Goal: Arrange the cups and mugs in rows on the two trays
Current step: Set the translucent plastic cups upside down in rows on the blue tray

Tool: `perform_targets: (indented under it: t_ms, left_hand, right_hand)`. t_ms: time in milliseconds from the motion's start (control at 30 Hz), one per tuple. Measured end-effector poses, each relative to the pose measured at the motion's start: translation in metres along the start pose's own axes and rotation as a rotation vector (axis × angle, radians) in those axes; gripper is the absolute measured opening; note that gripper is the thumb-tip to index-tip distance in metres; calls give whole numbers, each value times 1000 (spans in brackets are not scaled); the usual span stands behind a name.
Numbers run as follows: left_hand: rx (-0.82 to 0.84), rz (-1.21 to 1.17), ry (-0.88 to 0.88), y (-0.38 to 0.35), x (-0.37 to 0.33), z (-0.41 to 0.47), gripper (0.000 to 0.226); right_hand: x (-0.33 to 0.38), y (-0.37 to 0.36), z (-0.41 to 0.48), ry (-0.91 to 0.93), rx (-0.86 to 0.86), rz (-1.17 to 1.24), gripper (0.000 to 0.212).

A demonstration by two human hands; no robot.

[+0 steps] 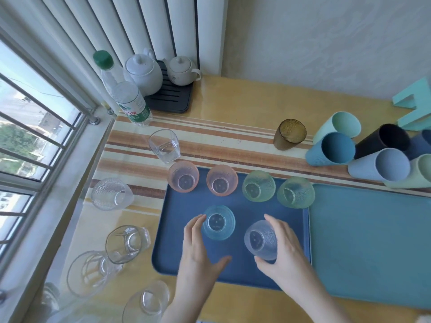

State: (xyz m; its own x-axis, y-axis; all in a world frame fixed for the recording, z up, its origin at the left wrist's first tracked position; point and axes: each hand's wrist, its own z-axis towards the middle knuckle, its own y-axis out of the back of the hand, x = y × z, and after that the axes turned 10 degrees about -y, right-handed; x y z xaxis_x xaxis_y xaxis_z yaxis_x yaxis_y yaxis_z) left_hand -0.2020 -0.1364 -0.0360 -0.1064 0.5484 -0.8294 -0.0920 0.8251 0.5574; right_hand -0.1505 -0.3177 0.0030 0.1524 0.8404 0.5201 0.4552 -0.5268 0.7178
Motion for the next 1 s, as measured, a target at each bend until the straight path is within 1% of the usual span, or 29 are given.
perform_targets:
  t_ms: [133,233,333,533,733,933,1000]
  left_hand:
    - [-153,-68,114,-19,-2,16,85]
    - [-198,-83,199,-25,-4,24,85]
    - [-231,-53,204,-23,1,25,81]
    - [-228,54,203,20,30,18,79]
    - [-196,70,187,46,40,23,78]
    - [-168,67,180,48,45,31,84]
    - [-169,56,185,47,45,32,87]
  right_hand:
    - [1,-5,4,0,-7,15,80]
    - [4,-9,7,5,-8,26,80]
    - [8,-14,11,8,4,39,80]
    - [27,-32,23,65,6,36,81]
    - [54,-53,32,102,-24,29,87]
    - [60,-65,33,33,-82,53,98]
    - [57,-66,31,5,-83,74,97]
